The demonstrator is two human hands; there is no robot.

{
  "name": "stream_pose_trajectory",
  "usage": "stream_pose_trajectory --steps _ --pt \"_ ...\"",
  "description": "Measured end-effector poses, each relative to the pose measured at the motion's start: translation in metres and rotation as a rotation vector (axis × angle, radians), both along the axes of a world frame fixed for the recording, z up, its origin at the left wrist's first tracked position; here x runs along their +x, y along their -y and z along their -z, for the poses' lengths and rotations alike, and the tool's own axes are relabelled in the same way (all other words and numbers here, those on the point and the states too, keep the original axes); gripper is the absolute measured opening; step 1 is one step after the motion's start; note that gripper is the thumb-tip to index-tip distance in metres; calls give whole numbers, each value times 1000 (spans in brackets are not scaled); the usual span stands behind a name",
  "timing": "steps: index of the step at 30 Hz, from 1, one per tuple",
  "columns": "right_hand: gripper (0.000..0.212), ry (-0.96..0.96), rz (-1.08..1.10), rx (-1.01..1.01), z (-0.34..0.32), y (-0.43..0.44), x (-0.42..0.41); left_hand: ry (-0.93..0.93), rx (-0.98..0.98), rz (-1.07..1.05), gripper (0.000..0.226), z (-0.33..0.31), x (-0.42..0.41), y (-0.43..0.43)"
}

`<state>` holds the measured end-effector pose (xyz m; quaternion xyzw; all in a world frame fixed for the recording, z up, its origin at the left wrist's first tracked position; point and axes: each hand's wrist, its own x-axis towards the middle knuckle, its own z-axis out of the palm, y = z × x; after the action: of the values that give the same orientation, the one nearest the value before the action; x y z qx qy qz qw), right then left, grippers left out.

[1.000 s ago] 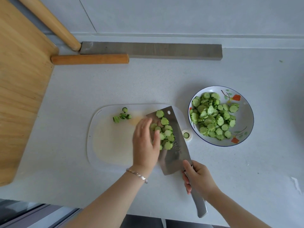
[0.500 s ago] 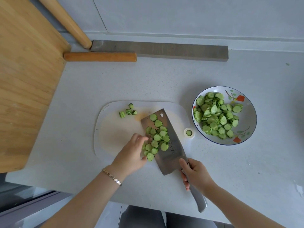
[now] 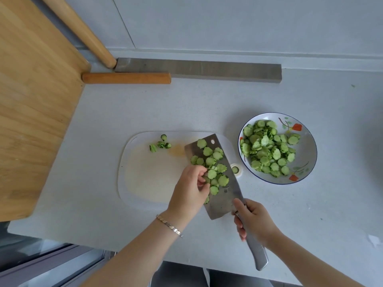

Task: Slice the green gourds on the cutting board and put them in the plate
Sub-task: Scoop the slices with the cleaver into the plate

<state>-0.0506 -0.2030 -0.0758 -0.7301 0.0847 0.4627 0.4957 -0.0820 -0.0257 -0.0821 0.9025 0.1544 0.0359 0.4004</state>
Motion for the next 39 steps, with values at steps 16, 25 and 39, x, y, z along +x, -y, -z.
stream_pose_trajectory --steps 16,25,39 --pt "42 447 88 -301 -67 94 101 454 434 592 42 -55 161 97" --pt "40 450 85 -378 -72 120 111 449 334 616 30 -31 173 115" --pt "41 497 5 -369 -77 131 109 367 272 264 21 -62 201 91"
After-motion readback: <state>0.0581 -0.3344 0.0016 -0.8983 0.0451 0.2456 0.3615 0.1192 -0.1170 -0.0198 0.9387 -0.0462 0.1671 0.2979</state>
